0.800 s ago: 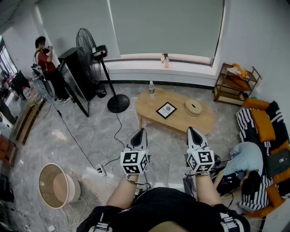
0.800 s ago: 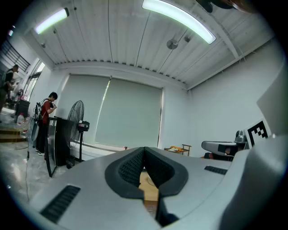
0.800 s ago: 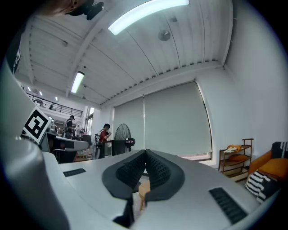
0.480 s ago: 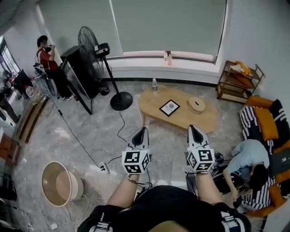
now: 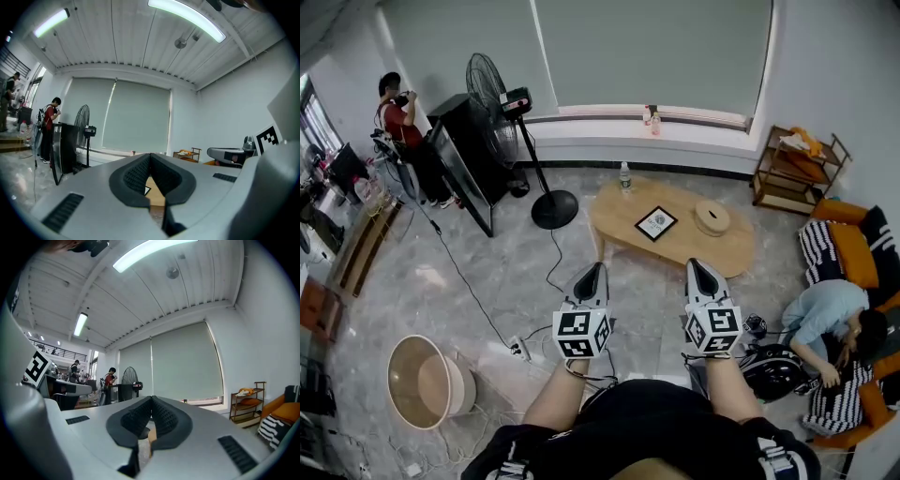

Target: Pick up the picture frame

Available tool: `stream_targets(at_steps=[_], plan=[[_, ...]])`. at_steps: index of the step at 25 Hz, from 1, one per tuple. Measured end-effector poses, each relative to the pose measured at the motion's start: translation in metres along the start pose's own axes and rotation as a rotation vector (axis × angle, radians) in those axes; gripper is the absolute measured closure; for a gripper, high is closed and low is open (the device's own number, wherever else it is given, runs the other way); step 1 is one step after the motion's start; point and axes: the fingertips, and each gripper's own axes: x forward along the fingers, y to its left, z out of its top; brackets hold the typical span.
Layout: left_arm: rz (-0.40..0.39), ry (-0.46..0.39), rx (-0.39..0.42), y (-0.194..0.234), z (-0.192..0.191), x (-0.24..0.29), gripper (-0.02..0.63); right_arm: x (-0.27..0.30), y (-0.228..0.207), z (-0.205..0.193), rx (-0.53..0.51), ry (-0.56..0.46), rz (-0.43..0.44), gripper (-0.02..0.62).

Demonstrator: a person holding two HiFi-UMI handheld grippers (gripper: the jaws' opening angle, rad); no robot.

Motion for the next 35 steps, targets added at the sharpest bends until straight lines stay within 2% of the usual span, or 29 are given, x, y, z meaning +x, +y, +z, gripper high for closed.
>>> stream_targets(at_steps=[6,13,22,29,35], plan=[[-0.031,-0.014,0.03,0.021,-0.001,-0.011,0.586,0.007,0.028,-0.004,-0.005,-0.002,-0.017,0.578],[-0.062,-0.032,0.02,0.054,-0.006,-0.031,0.586,0.009,0.072,-0.019,0.0,-0.003,-0.029,0.578],[-0.052,-0.035,0.008,0.08,-0.007,-0.021,0.586,0.038,0.076,-0.015,0.013,-0.021,-0.038,0.578],[-0.02,-0.038,0.021,0.09,-0.007,0.029,0.586,0.086,0.042,-0.022,0.032,-0.022,-0.027,0.578],[0.02,-0.062,0.09,0.098,-0.006,0.115,0.586,0.17,-0.014,-0.033,0.044,-0.048,-0.008,0.578]])
